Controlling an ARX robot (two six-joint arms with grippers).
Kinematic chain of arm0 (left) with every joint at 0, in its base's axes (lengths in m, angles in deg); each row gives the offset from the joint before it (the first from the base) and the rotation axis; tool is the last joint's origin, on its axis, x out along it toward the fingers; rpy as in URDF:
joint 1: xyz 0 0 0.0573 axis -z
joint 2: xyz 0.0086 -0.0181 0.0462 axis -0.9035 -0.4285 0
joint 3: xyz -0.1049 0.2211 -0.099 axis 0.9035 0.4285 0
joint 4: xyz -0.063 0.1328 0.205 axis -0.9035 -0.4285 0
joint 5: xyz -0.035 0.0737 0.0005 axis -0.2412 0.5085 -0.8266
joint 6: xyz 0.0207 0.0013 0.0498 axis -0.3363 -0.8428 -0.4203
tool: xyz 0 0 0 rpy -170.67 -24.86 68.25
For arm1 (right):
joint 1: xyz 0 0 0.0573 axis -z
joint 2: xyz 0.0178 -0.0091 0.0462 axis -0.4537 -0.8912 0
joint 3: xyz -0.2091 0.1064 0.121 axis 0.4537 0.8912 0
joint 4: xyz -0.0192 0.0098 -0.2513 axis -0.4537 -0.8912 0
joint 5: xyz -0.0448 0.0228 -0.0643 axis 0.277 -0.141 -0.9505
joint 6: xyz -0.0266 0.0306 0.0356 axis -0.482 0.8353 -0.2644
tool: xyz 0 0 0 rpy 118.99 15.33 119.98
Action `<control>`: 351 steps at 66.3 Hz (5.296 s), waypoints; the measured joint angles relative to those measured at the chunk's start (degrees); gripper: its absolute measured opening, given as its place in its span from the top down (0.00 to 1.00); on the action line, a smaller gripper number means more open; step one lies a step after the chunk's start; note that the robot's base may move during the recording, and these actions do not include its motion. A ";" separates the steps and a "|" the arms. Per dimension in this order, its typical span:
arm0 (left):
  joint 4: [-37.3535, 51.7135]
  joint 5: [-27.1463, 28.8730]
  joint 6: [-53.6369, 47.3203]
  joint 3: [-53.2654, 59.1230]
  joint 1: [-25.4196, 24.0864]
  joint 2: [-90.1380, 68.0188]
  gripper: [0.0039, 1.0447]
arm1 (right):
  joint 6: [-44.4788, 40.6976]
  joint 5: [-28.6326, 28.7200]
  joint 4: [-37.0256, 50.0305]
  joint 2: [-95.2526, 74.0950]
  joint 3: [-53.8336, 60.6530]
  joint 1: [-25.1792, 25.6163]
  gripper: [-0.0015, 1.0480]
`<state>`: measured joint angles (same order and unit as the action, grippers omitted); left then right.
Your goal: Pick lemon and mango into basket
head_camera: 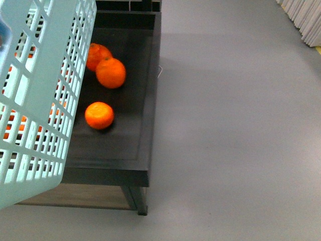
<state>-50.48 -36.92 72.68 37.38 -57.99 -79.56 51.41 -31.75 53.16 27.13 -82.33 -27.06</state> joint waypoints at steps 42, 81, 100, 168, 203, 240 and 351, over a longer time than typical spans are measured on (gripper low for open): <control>0.00 -0.04 0.02 -0.07 -0.02 -0.20 0.86 | 0.02 -0.02 -0.02 0.00 0.00 0.00 0.08; 0.00 -0.04 -0.02 -0.09 -0.02 -0.20 0.86 | 0.00 -0.09 0.00 0.00 0.00 0.00 0.08; 0.00 -0.02 -0.04 -0.07 -0.02 -0.20 0.86 | 0.00 -0.11 -0.02 0.00 0.00 0.00 0.08; 0.00 -0.02 -0.20 -0.09 -0.07 -0.11 0.86 | 0.00 0.07 0.00 0.00 0.00 0.02 0.08; 0.00 0.07 -0.22 -0.09 -0.07 -0.11 0.86 | 0.00 0.00 0.00 0.00 0.00 0.00 0.08; -0.74 2.91 -2.43 -0.42 -0.59 -0.37 0.86 | 0.00 0.39 0.00 -0.07 0.00 0.09 0.08; -7.91 -15.02 -41.62 -33.75 23.69 -41.46 0.86 | 14.71 6.91 1.95 -36.70 -8.90 20.81 0.08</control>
<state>-58.39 -51.94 31.06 3.64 -34.30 -121.02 66.12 -24.85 55.11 -9.57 -91.23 -6.25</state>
